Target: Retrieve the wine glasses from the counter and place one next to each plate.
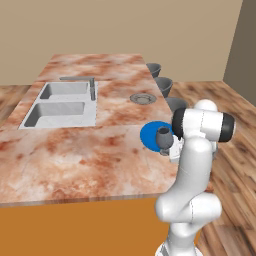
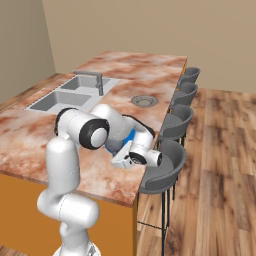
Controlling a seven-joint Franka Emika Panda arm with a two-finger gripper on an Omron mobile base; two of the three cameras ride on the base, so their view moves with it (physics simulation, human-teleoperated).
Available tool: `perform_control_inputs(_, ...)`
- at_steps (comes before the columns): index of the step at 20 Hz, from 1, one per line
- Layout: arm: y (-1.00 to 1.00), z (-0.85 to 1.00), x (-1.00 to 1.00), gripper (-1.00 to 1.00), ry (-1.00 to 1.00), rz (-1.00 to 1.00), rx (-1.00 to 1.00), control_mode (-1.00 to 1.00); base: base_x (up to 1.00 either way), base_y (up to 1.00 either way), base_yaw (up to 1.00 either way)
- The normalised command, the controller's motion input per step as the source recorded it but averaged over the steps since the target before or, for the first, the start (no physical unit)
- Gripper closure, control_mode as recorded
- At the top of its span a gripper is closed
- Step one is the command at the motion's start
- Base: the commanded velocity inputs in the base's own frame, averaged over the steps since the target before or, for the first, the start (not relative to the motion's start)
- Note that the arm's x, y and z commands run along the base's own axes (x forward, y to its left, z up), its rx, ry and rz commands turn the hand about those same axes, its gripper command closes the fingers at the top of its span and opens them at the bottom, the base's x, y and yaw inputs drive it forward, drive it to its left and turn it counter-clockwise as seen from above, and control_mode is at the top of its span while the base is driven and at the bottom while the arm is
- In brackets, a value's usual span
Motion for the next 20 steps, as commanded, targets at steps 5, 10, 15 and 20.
perform_control_inputs(5, -0.03, 0.00, -0.05, 1.00, 0.00, 0.00, 0.00, -1.00, 0.00, 0.00, 0.00)
perform_control_inputs(10, 0.00, 0.02, -0.02, 1.00, 0.00, 0.00, 0.00, -1.00, 0.00, 0.00, 0.00)
perform_control_inputs(15, 0.00, 0.00, 0.00, 1.00, 0.00, 0.00, 0.00, -1.00, 0.00, 0.00, 0.00)
perform_control_inputs(20, -0.02, 0.04, -0.05, 1.00, 0.00, 0.00, 0.00, -1.00, 0.00, 0.00, 0.00)
